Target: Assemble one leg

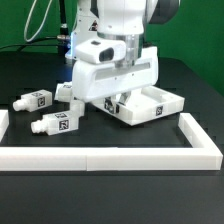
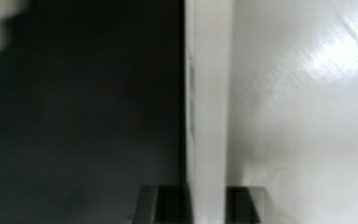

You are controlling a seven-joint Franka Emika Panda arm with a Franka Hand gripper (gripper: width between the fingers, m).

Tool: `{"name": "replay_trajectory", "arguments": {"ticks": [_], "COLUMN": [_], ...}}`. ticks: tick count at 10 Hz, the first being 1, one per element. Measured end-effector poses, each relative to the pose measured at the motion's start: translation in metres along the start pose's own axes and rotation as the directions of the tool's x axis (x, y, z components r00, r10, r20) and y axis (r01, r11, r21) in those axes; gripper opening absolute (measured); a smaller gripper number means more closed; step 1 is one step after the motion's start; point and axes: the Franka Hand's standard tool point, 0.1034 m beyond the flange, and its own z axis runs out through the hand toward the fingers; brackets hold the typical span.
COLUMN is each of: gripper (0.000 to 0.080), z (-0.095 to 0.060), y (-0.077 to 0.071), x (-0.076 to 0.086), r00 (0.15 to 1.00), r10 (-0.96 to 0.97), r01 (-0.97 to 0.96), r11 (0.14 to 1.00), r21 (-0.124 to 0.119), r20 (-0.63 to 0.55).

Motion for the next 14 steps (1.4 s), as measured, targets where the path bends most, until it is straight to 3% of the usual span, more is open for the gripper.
{"name": "replay_trajectory", "arguments": {"ticks": [2, 3, 4, 5, 9, 10, 11, 12, 14], "gripper": [0.0054, 0.0054, 0.0054, 0.0054, 0.0055, 0.0055, 0.0055, 0.0055, 0.0055], "z": [-0.014, -0.015, -0.016, -0.016, -0.011, -0.004, 0.001, 0.004, 0.010], "y": [0.028, 0.034, 0.041, 0.045, 0.045, 0.054, 0.063, 0.064, 0.058], "x": [-0.011, -0.014, -0.007, -0.003, -0.004, 0.002, 0.013, 0.021, 0.038], "r00": [0.995, 0.983, 0.972, 0.971, 0.953, 0.902, 0.847, 0.801, 0.796], "r10": [0.096, 0.172, 0.223, 0.233, 0.294, 0.417, 0.515, 0.574, 0.585], "r01": [-0.096, -0.175, -0.226, -0.235, -0.297, -0.424, -0.524, -0.586, -0.594], "r11": [0.995, 0.984, 0.973, 0.972, 0.954, 0.904, 0.851, 0.809, 0.804], "r21": [0.025, 0.044, 0.045, 0.032, 0.041, 0.047, 0.038, 0.032, 0.018], "r20": [0.027, 0.059, 0.069, 0.045, 0.069, 0.115, 0.135, 0.169, 0.155]}}
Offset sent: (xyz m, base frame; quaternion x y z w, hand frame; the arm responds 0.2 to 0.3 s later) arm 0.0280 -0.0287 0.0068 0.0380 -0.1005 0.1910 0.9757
